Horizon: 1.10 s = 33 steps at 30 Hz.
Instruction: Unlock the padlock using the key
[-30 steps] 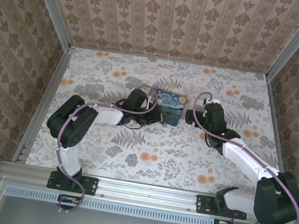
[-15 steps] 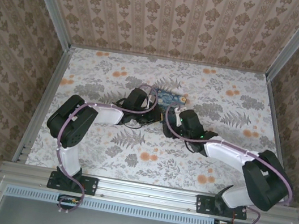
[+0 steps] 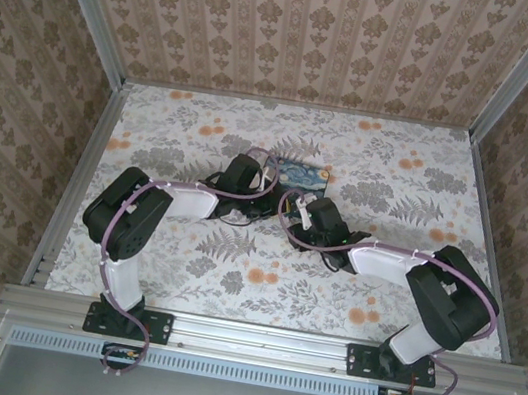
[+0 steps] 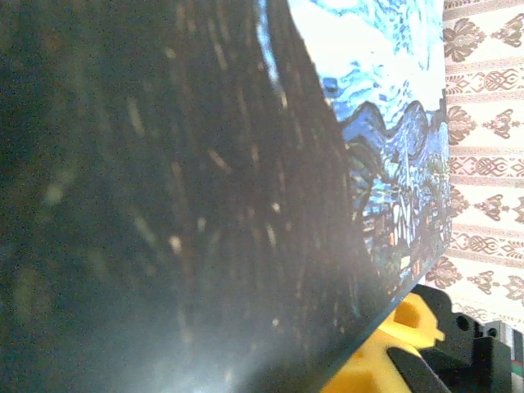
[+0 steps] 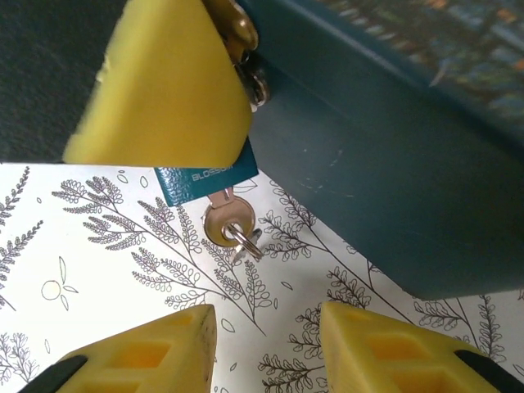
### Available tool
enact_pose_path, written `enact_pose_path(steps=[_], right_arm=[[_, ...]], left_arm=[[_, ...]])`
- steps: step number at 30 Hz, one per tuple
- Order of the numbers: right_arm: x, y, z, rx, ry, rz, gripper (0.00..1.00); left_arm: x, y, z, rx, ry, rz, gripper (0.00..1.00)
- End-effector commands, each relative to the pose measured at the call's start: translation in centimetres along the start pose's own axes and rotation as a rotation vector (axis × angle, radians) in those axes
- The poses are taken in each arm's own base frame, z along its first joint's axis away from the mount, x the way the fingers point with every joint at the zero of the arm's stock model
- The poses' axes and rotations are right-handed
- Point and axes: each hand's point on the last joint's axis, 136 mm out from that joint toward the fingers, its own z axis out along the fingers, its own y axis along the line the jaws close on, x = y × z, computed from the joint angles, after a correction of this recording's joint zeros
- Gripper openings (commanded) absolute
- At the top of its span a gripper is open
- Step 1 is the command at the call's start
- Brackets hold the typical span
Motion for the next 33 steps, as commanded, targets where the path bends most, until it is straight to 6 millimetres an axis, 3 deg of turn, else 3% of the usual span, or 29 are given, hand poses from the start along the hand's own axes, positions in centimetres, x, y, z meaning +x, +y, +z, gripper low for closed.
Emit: enact_pose_path(steps=[1, 7, 15, 19, 24, 30, 32, 33], right_arm=[[-1.7, 0.1, 0.2, 0.013, -0.051, -0.027, 0.42], [-2.6, -0.1, 0.6, 0.032, -0.059, -0.031, 0.46], [-3.8, -0.1, 1.6, 0.048, -0.056, -0.034, 0.41], [-3.9, -0.5, 2.0, 0.065, -0.053, -0.028, 0.29], [-4.8, 0.2, 1.3, -0.007, -0.088, 0.025, 0.00], [-6.4, 2.3, -0.7, -0.307, -0.112, 0.175, 0.00], [-6.5, 2.6, -1.1, -0.332, -0.105, 0.187, 0.33], [-6.3, 2.5, -1.3, -0.327, -0.101, 0.190, 0.42]], left_arm=[[-1.0, -3.0, -0.7, 0.083, -0.012, 0.023, 0.00], [-0.9, -3.1, -0.8, 0.084, -0.010, 0.022, 0.00], [-0.8, -3.3, -0.8, 0.087, -0.007, 0.024, 0.00], [-0.6, -3.3, -0.8, 0.086, -0.002, 0.025, 0.00], [-0.2, -3.0, -0.7, 0.080, 0.004, 0.022, 0.00], [0.0, -2.0, -0.5, 0.057, 0.004, 0.015, 0.00], [-0.1, -1.8, -0.4, 0.055, -0.001, 0.016, 0.00], [-0.2, -1.8, -0.4, 0.057, -0.003, 0.018, 0.00]])
